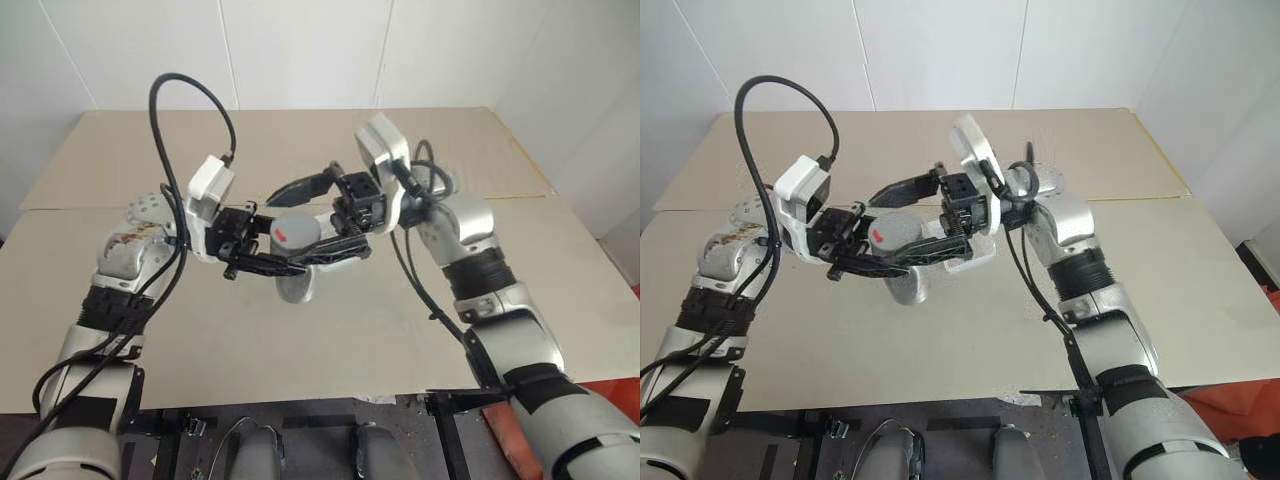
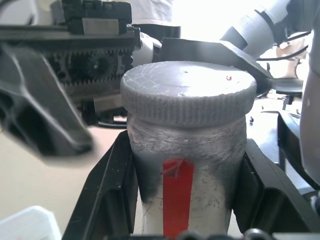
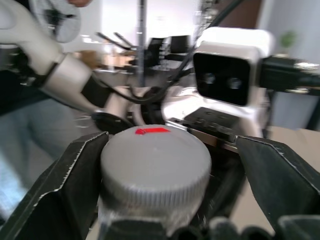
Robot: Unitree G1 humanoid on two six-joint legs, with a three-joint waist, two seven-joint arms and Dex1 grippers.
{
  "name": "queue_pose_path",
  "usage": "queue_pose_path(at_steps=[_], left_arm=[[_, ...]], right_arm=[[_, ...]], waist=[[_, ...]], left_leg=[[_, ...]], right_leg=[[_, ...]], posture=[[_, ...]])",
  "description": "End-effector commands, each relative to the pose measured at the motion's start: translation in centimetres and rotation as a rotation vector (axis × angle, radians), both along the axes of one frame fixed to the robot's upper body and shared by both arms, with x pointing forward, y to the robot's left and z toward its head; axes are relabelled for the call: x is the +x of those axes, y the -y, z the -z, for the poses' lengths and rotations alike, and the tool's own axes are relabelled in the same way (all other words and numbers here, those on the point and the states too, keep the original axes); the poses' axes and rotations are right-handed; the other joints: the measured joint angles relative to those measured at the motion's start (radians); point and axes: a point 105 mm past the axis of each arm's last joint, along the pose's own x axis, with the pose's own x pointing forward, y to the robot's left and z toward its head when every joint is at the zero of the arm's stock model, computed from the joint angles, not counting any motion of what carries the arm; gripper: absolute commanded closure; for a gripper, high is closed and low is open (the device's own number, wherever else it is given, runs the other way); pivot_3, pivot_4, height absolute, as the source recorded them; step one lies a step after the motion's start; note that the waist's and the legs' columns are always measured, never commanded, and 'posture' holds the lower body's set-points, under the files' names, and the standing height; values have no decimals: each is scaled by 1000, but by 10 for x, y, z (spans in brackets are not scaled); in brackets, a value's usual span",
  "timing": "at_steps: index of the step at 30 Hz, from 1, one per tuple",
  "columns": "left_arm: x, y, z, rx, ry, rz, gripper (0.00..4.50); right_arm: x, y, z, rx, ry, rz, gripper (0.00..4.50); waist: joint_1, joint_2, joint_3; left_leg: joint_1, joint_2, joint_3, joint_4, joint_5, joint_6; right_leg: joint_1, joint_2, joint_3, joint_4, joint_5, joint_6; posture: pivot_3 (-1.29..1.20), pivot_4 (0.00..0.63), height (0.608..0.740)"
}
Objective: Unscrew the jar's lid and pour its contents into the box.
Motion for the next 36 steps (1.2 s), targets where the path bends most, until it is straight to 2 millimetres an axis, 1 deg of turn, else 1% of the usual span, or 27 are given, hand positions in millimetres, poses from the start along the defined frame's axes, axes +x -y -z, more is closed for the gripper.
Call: queue_pose_path(at_steps=[1, 3, 6, 9, 16, 19, 21, 26, 36], left_arm=[[9, -14, 0, -32, 31, -130, 2418], [14, -19, 3, -42, 29, -183, 2418], [19, -20, 7, -58, 37, -251, 2418], [21, -19, 7, -81, 39, -277, 2418], [21, -15, 5, -96, 56, -289, 2418], [19, -14, 2, -102, 63, -284, 2418], [17, -14, 1, -106, 65, -277, 2418], [16, -17, 0, -107, 65, -277, 2418], [10, -28, -5, -103, 46, -250, 2418]], right_arm=[[-1, 10, -16, 45, 84, 213, 38], [-3, 10, -15, 44, 91, 301, 38], [-12, 5, -15, 44, 76, 355, 38], [-16, -6, -16, 41, 43, 407, 38], [-3, -29, -10, -1, 9, 504, 38], [9, -38, -5, -24, -8, 557, 38], [16, -41, -5, -26, -24, 589, 38], [24, -36, -5, -22, -36, 624, 38], [35, 2, -5, -13, -43, 691, 38]], waist=[[5, 0, 0], [5, 0, 0], [7, 0, 0], [8, 0, 0], [13, 0, 0], [12, 0, 0], [12, 0, 0], [12, 0, 0], [12, 0, 0]], left_leg=[[0, 0, 0, 0, 0, 0], [0, 0, 0, 0, 0, 0], [0, 0, 0, 0, 0, 0], [0, 0, 0, 0, 0, 0], [0, 0, 0, 0, 0, 0], [0, -1, 0, 0, 0, 0], [0, 0, 0, 0, 0, 0], [0, 0, 0, 0, 0, 0], [0, 0, 0, 0, 0, 0]], right_leg=[[0, 0, 0, 0, 0, 0], [-1, 0, 0, 0, 0, 0], [-2, 0, 0, 0, 0, 0], [-1, 0, 0, 0, 0, 0], [-1, 0, 0, 0, 0, 0], [-1, 0, 0, 0, 0, 0], [-1, 0, 0, 0, 0, 0], [-1, 0, 0, 0, 0, 0], [-1, 0, 0, 0, 0, 0]], posture=[[0, 150, 740], [0, 150, 740], [0, 150, 740], [0, 150, 740], [0, 150, 740], [0, 150, 740], [0, 150, 740], [0, 150, 740], [0, 150, 740]])
